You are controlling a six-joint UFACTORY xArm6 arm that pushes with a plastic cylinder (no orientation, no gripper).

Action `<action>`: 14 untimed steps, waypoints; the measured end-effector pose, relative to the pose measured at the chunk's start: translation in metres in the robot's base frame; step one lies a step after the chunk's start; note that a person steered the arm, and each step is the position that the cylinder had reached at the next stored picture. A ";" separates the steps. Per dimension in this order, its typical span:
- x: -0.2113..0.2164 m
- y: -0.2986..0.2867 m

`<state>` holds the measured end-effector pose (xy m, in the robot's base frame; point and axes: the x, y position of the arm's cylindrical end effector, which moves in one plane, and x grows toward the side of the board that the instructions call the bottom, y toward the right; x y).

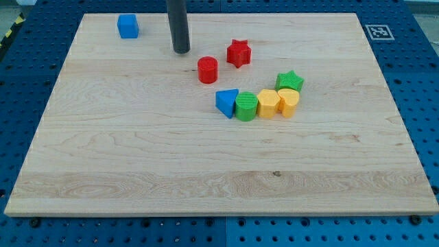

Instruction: Place the cube above the green star

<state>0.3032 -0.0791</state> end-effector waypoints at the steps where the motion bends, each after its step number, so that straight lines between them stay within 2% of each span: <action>1: 0.000 0.000; 2: 0.000 -0.033; 4: -0.023 -0.141; 5: -0.057 -0.144; 7: -0.065 -0.104; 8: -0.066 -0.102; 9: -0.075 -0.125; 10: -0.096 -0.104; 13: -0.087 0.005; 14: -0.087 0.021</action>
<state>0.2162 -0.0583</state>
